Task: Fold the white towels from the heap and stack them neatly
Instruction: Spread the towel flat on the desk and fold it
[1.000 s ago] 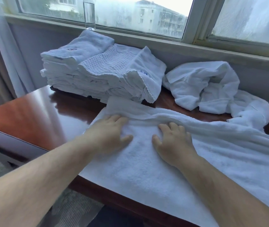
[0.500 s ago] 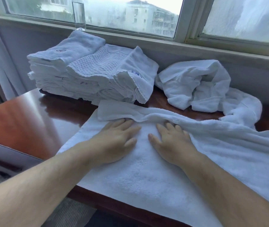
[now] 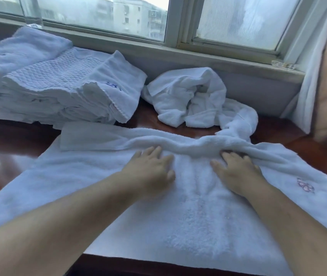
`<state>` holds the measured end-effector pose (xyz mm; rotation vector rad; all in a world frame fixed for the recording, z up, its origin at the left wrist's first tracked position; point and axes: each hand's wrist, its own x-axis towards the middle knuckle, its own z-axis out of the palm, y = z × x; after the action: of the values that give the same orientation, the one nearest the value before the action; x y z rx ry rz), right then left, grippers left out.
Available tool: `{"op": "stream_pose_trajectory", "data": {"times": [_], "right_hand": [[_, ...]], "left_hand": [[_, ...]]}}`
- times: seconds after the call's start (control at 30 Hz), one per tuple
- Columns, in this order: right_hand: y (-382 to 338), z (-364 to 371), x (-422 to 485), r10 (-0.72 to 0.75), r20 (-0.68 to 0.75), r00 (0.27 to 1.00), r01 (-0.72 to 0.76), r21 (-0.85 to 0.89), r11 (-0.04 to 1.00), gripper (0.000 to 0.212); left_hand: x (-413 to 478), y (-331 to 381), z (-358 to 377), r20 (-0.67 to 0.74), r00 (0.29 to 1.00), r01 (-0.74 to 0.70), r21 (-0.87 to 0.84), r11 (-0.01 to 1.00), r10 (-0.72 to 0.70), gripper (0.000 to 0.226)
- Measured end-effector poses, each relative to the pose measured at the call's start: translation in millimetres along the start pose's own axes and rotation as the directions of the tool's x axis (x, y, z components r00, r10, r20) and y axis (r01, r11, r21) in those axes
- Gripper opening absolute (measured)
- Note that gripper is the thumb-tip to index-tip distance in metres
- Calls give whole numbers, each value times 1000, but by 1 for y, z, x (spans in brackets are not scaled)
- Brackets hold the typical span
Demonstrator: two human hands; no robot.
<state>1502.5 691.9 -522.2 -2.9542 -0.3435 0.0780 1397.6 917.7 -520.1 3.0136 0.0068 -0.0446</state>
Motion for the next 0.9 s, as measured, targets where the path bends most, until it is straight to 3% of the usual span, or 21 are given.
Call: {"op": "stream_pose_trajectory", "data": {"times": [0.1, 0.23, 0.3, 0.37, 0.43, 0.5, 0.53, 0.63, 0.7, 0.8, 0.9], "right_hand": [[27, -4, 2, 27, -26, 999, -27, 15, 1000, 67], [61, -12, 6, 75, -160, 984, -52, 143, 988, 42], [78, -18, 10, 144, -277, 950, -57, 300, 952, 25], [91, -28, 18, 266, -336, 904, -102, 433, 896, 20], [99, -37, 33, 379, -324, 867, -133, 583, 802, 13], [108, -43, 50, 444, -265, 856, -155, 688, 709, 19], [112, -46, 59, 430, -250, 868, -166, 670, 724, 27], [122, -56, 86, 233, -257, 938, -131, 361, 923, 51], [122, -61, 101, 113, -93, 989, -91, 215, 972, 57], [120, -59, 112, 106, 77, 991, -108, 24, 994, 45], [125, -55, 113, 148, -30, 989, -146, 64, 987, 19]], "left_hand": [[21, 33, 9, -99, 978, -189, -33, 981, 185, 49], [45, 80, 16, -162, 859, -505, -118, 855, 485, 41], [61, 104, 20, -158, 867, -493, -143, 858, 472, 40], [80, 125, 24, -147, 904, -420, -119, 900, 403, 43], [97, 140, 28, -155, 930, -352, -117, 929, 333, 45], [108, 145, 34, -178, 945, -302, -149, 942, 275, 50], [110, 145, 37, -186, 948, -286, -151, 946, 257, 53], [112, 141, 44, -213, 948, -270, -141, 952, 237, 63], [111, 141, 45, -243, 944, -264, -147, 953, 224, 65], [111, 142, 45, -243, 948, -247, -152, 957, 206, 66], [112, 141, 46, -226, 953, -242, -156, 958, 204, 67]]}}
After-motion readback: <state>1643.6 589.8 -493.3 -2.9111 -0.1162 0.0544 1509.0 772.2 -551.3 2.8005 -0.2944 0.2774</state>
